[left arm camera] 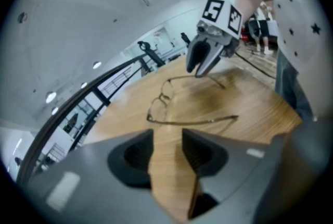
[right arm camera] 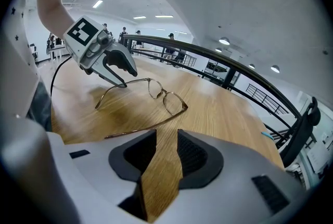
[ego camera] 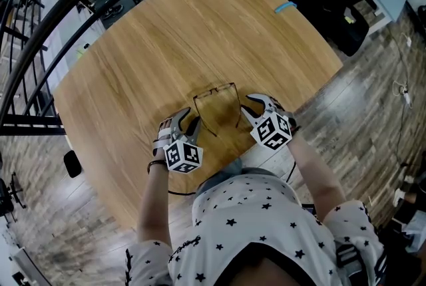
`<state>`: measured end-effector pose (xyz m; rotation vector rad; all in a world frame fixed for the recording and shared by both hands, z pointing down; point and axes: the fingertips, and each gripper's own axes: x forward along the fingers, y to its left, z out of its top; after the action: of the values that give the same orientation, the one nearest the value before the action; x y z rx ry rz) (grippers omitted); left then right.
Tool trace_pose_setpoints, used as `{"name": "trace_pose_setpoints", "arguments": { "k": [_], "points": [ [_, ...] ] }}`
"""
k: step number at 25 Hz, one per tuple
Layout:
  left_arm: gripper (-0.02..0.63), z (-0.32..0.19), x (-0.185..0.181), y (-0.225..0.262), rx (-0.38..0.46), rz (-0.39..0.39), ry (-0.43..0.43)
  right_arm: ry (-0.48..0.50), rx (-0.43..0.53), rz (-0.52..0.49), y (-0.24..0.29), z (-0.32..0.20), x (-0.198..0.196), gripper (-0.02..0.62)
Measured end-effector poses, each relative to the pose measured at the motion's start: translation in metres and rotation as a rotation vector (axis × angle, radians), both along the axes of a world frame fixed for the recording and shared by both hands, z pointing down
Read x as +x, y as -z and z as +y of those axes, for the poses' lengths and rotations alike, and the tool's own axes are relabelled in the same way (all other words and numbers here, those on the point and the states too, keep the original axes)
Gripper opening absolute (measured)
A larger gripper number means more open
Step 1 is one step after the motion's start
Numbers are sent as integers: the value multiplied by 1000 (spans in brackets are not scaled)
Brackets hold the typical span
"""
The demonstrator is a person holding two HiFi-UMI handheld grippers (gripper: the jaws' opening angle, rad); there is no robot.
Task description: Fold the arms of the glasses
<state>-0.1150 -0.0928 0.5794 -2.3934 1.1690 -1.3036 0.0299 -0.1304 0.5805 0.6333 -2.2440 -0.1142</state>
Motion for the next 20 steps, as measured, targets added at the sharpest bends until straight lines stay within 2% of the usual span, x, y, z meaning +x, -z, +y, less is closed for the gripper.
{"name": "trace_pose_setpoints", "arguments": {
  "k": [4,8,11,14,20],
  "points": [
    [149,11,-13,1,-87,85,96,-1,1,-2,0,1,-1,117],
    [149,21,-9,11,-179,237,178,-4,4,-6,2,1,1,117],
    [150,24,4,18,-212,333,236,-5,6,-5,3,3,2,117],
    [150,24,14,19,-223,394,295,-9,7,-6,4,4,2,117],
    [150,25,16,12,-299,559,504,-11,11,-5,4,6,2,115]
  ]
}}
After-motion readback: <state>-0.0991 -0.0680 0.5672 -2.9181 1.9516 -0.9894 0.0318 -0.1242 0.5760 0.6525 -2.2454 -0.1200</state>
